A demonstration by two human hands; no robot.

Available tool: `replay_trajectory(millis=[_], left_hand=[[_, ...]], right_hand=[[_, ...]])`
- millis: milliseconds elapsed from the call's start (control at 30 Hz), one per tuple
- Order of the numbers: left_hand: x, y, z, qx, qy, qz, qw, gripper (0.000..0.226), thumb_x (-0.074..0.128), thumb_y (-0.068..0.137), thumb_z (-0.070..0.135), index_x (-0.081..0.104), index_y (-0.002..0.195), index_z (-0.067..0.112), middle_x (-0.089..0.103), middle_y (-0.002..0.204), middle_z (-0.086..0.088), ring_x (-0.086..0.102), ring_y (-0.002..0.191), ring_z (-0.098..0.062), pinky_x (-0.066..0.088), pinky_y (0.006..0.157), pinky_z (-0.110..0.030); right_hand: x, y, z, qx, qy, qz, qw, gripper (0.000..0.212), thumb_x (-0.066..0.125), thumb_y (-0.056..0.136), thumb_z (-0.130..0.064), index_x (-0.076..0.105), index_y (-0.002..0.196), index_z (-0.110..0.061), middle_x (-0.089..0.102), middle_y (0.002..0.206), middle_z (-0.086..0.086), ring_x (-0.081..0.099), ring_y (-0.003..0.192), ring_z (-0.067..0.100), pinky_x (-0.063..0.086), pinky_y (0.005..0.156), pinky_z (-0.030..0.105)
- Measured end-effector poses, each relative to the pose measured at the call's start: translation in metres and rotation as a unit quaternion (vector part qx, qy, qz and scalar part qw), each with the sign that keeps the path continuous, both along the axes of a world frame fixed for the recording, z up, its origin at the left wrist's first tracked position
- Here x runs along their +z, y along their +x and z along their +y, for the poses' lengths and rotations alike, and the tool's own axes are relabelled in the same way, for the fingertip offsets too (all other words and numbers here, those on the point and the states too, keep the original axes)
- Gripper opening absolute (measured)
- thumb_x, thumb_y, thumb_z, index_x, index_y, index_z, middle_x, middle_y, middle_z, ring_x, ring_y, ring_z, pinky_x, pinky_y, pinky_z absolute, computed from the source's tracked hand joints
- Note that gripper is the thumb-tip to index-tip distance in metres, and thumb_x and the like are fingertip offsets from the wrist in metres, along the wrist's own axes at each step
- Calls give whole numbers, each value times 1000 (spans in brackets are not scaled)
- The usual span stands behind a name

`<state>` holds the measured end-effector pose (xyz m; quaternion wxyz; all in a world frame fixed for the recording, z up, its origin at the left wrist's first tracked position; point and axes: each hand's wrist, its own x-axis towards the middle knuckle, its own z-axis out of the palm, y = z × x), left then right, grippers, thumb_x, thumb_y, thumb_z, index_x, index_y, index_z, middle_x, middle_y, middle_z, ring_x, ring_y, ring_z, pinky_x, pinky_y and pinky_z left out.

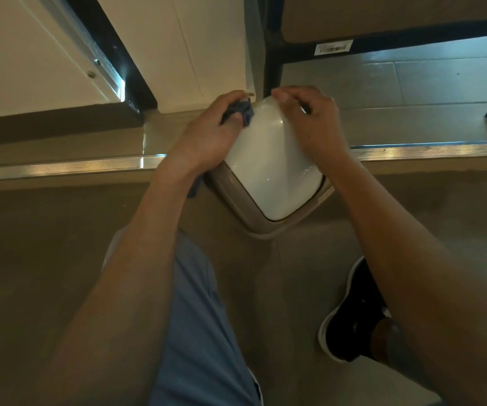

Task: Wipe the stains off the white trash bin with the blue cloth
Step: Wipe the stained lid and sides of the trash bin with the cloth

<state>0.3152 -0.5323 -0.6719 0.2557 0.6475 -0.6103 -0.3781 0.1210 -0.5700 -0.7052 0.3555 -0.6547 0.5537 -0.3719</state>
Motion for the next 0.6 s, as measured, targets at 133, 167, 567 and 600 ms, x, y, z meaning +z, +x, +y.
replay_trajectory(millis=[133,167,567,600], left_hand=[[9,-31,-44,-77,30,-95,992,46,35,107,29,41,153,33,45,157,4,42,143,-18,32,118,-31],[11,-37,-47,-87,29,-114,989,46,34,107,30,39,153,36,44,158,3,43,143,-19,34,118,-35],[3,-10,-38,-53,34,-129,990,42,30,110,41,51,145,33,51,150,5,48,126,-13,31,92,-24],[4,-17,-47,-61,48,-155,985,42,28,110,39,53,142,30,51,151,1,49,129,-19,31,91,-25]], right_hand=[[-3,0,-2,-13,-17,17,1000,25,49,102,-38,69,114,-27,62,112,-11,57,101,-3,47,92,24],[-3,1,-2,-17,-22,11,1000,25,49,102,-37,69,112,-25,64,110,-12,57,101,-4,48,92,26],[-2,8,-1,-57,-10,32,998,20,46,101,-44,63,109,-37,64,114,-15,58,107,8,48,90,36],[-2,8,-1,-59,-8,34,998,20,46,102,-43,63,109,-37,64,114,-14,58,106,8,48,90,36]])
